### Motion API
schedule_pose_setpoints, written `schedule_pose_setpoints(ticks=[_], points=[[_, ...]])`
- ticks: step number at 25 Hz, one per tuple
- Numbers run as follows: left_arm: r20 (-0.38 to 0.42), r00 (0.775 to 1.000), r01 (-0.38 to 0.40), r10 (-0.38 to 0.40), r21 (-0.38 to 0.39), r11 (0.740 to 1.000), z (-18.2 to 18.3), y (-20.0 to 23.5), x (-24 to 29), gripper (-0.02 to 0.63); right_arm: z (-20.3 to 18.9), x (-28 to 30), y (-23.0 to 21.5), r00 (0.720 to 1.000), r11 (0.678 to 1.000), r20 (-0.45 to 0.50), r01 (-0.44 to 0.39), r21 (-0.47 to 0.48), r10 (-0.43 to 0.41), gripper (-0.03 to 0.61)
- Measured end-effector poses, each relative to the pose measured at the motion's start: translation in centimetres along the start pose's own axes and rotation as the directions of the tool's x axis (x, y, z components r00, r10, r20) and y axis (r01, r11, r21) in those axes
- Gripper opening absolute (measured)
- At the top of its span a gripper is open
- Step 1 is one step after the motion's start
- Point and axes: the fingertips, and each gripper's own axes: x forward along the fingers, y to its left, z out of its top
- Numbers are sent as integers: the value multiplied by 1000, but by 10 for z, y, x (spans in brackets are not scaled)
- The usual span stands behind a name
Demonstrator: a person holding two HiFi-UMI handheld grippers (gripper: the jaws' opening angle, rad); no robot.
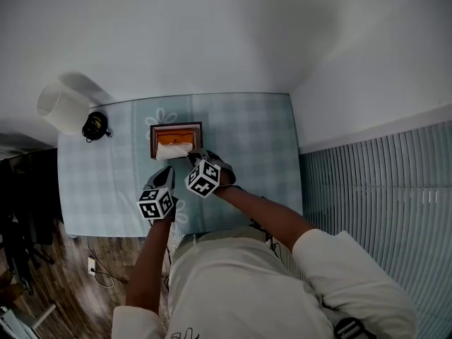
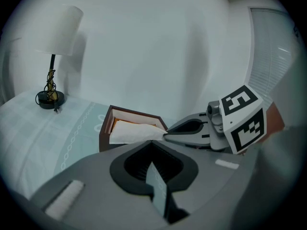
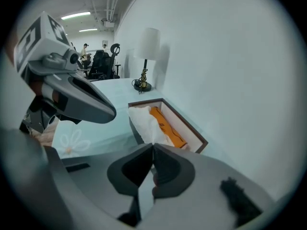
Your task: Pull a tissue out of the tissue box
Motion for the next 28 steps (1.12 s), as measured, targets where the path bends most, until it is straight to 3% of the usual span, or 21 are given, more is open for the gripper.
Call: schedule_pose_setpoints(ticks=[14,19,28], points=[[12,1000,-23,23,37,999,4,-8,-12,8,3,-27,6,999,997,46,-12,82,9,14],[37,999,-32,30,71,997,7,-17,-28,7,9,-47,12,997,995,83,-18,101,10,14],[104,995,-20,14,65,998,16,-41,-61,8,14,-93,17,989,988,150,-22,153,-1,14]])
